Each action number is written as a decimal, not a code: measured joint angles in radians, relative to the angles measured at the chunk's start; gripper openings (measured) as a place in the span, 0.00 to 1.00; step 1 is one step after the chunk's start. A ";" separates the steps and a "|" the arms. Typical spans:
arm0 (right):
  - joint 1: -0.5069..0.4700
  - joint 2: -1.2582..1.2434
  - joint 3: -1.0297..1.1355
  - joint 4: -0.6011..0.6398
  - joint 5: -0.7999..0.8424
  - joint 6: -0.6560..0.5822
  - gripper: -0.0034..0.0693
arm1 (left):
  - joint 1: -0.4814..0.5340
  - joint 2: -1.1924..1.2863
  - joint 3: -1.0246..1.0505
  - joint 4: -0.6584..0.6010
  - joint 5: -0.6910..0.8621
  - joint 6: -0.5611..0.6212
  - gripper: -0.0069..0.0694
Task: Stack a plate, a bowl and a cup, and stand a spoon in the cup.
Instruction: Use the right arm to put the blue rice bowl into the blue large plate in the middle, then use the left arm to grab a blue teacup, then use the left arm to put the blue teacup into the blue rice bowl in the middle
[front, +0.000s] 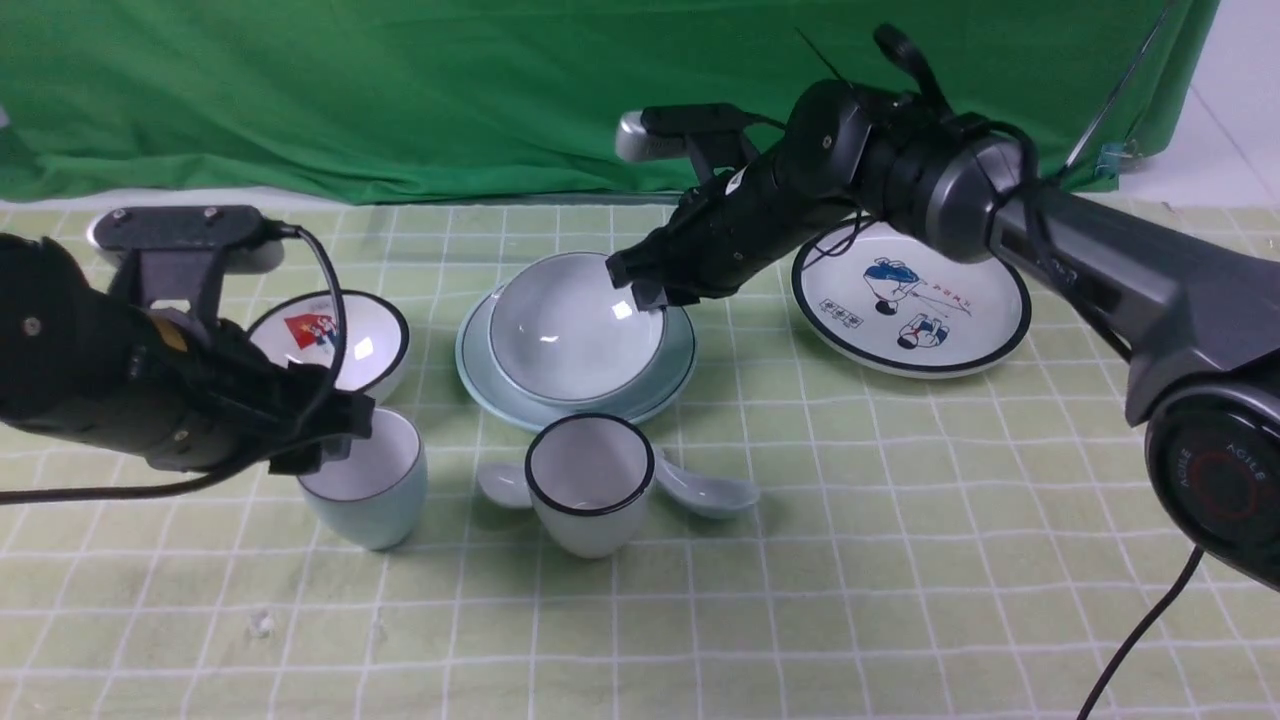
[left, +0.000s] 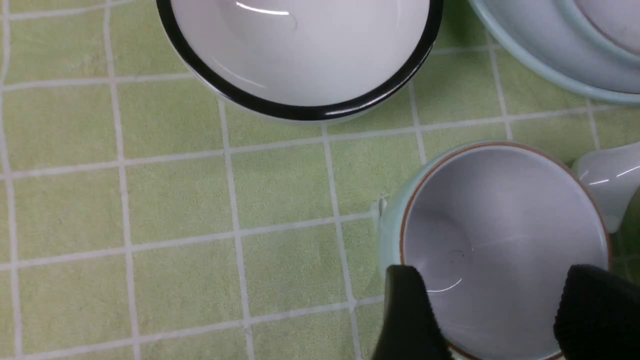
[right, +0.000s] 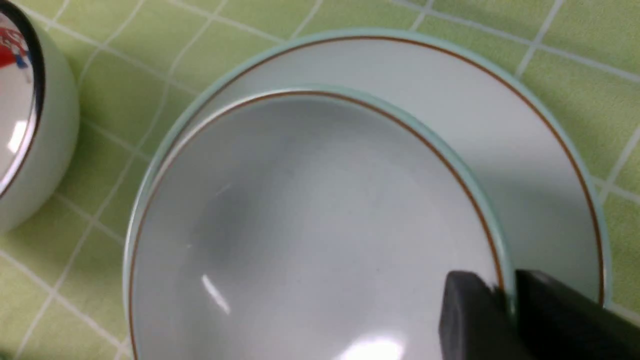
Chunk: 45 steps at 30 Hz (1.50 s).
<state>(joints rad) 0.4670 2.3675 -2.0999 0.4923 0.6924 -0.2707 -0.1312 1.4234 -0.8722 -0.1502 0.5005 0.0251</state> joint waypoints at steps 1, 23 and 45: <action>0.000 -0.001 -0.001 0.000 0.002 0.003 0.31 | 0.000 0.011 0.000 0.000 -0.006 0.000 0.54; -0.060 -0.306 -0.006 -0.122 0.511 -0.090 0.39 | -0.008 0.152 -0.066 -0.061 -0.046 -0.031 0.09; -0.041 -0.243 0.081 -0.157 0.441 -0.090 0.39 | -0.125 0.670 -0.885 -0.091 0.299 0.131 0.09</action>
<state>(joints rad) 0.4261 2.1248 -2.0189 0.3354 1.1339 -0.3608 -0.2561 2.0935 -1.7573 -0.2415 0.7996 0.1557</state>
